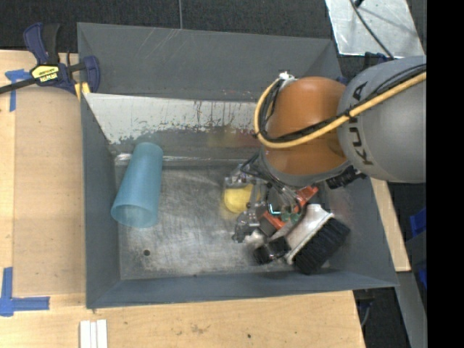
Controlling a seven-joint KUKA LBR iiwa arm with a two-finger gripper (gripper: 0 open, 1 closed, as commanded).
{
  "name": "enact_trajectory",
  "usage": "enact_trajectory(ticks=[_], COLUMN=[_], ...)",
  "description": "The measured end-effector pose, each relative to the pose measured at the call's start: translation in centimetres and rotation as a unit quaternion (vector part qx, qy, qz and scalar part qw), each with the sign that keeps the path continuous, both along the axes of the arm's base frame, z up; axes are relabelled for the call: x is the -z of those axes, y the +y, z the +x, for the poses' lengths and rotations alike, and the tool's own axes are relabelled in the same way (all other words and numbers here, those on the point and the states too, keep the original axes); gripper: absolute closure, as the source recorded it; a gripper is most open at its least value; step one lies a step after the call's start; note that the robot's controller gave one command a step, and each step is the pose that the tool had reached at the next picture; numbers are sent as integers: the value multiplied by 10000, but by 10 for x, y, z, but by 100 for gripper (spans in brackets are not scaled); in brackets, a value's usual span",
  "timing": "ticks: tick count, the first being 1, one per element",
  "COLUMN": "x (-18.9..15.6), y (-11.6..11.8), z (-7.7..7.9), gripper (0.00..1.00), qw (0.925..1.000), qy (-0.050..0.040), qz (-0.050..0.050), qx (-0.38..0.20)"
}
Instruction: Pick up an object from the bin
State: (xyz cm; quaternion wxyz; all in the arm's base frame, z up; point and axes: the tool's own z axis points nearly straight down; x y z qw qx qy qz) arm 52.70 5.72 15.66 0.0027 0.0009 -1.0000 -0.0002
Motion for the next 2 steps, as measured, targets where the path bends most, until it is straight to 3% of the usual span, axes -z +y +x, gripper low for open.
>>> enact_trajectory(ticks=[1,2], x=[-4,34], y=[0,-15], z=[2,40], gripper=[0,0], qw=[10000,9976], qy=[-42,-96], qz=[2,3], qx=[9,-689])
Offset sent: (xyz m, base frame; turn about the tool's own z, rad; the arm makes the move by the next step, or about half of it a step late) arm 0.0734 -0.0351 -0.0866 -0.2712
